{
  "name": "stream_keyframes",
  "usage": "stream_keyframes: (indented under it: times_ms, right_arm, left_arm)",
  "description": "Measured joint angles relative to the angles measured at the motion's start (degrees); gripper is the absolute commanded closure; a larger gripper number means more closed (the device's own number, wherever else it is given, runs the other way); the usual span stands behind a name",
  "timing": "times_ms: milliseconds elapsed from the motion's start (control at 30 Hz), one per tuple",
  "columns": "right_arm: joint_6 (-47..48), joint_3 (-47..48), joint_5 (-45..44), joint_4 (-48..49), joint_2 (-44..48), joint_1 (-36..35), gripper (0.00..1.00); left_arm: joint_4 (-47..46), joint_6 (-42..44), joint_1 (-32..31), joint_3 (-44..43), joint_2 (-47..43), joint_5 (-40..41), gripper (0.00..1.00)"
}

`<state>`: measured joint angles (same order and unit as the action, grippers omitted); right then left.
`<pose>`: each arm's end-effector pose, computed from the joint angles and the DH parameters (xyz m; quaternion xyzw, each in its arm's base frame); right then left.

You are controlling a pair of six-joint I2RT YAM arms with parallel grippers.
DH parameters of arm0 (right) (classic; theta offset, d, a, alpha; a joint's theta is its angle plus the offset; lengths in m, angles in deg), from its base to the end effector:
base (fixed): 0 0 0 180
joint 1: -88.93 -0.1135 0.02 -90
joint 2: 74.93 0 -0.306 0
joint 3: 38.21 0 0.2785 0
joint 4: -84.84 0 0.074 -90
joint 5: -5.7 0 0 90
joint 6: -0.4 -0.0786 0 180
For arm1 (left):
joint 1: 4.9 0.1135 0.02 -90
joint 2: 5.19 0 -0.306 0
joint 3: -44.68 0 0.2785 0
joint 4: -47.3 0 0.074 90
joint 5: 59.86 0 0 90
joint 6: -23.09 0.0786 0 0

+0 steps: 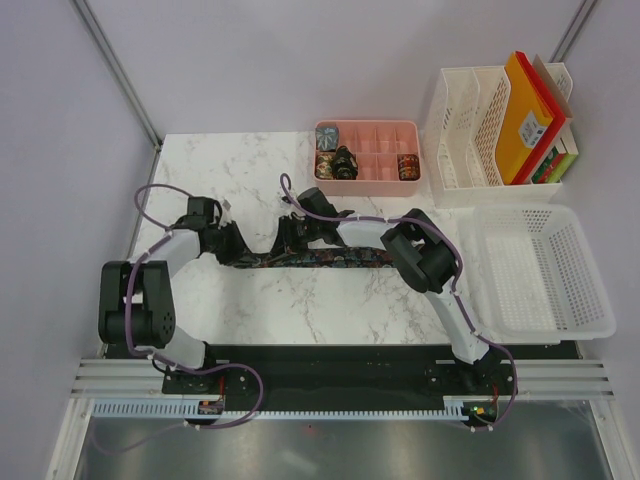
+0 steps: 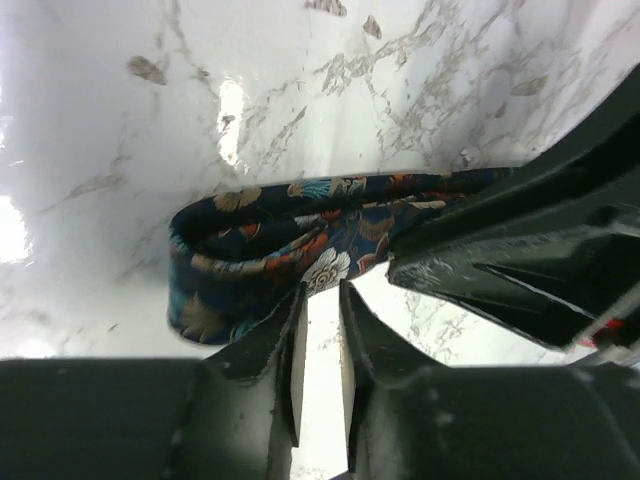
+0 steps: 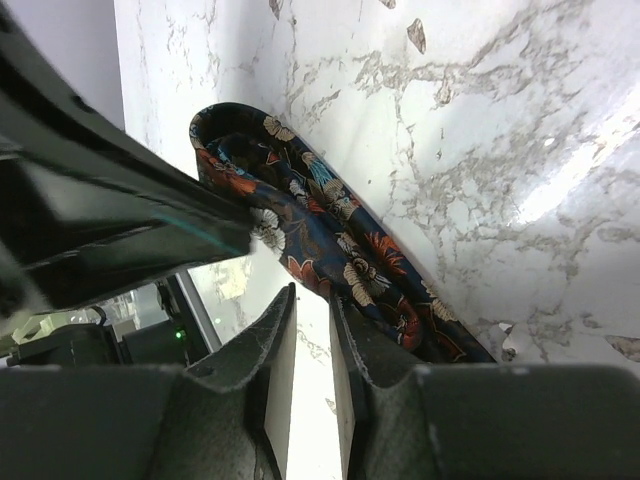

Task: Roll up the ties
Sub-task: Roll the tie at the center of the board.

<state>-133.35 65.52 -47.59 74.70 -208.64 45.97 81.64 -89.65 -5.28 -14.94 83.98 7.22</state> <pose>0.3906 0.4279 0.1072 -0.1268 0.8615 0.4824 0.0950 0.3221 -0.0327 0.1507 -0.1411 0.9453 -0.2340 0.1781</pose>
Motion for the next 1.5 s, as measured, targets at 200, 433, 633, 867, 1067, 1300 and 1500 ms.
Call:
stream_keyframes:
  times_ms: [200,433,633,867,1067,1300,1500]
  right_arm:
    - [0.28,0.00,-0.33,-0.13,0.00,0.00,0.74]
    - [0.37,0.00,-0.57,-0.11,0.00,0.00,0.75]
    - [0.42,0.00,-0.57,-0.13,0.00,0.00,0.75]
    - [0.44,0.00,-0.59,-0.26,0.00,0.00,0.75]
    - [0.44,0.00,-0.66,-0.37,0.00,0.00,0.75]
    - [0.44,0.00,-0.74,-0.39,0.00,0.00,0.75]
    - [0.44,0.00,-0.79,-0.52,0.00,0.00,0.76]
  left_arm:
    - [2.78,2.45,5.95,-0.72,-9.11,0.02,0.54]
    - [5.11,5.55,12.57,-1.73,-5.18,0.22,0.49]
    - [4.79,6.21,12.79,-0.09,-1.97,-2.34,0.41]
    - [1.36,6.21,12.79,1.64,-1.53,-4.87,0.45]
    - [0.20,6.19,12.79,1.86,0.07,-5.84,0.52]
    - [-1.44,6.19,12.66,2.47,0.07,-7.76,0.61]
    - [-2.29,6.16,12.26,2.58,0.04,-8.72,0.78]
